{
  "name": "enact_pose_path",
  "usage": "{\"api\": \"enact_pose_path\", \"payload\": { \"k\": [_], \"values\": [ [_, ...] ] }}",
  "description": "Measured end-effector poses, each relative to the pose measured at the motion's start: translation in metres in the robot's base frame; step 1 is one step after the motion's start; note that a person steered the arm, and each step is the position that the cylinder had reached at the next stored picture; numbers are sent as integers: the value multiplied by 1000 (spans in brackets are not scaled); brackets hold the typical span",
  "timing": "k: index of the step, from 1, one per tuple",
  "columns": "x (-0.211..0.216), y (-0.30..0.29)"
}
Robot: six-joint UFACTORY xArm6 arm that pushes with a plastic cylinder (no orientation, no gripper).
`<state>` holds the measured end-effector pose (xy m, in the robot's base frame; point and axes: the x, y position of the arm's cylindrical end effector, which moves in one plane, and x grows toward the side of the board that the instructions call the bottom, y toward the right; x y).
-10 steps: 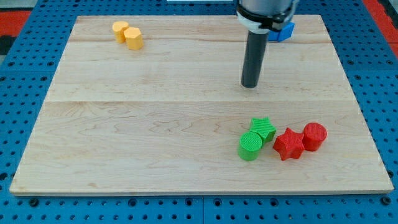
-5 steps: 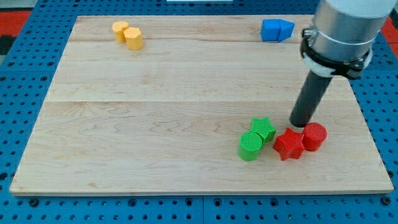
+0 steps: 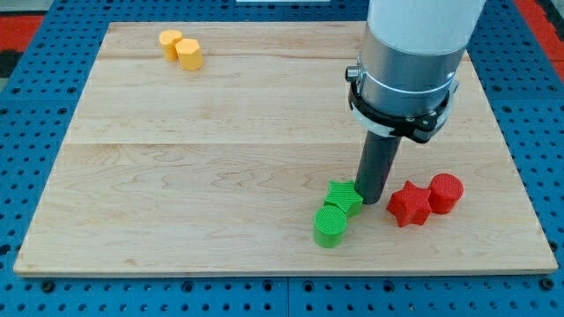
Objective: Push green star towards center left
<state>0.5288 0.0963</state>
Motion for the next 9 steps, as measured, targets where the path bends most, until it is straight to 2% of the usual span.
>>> {"api": "enact_pose_path", "payload": {
  "k": [3, 4, 7, 9],
  "values": [
    [32, 0],
    [39, -17],
    [40, -31],
    [10, -33]
  ]
}}
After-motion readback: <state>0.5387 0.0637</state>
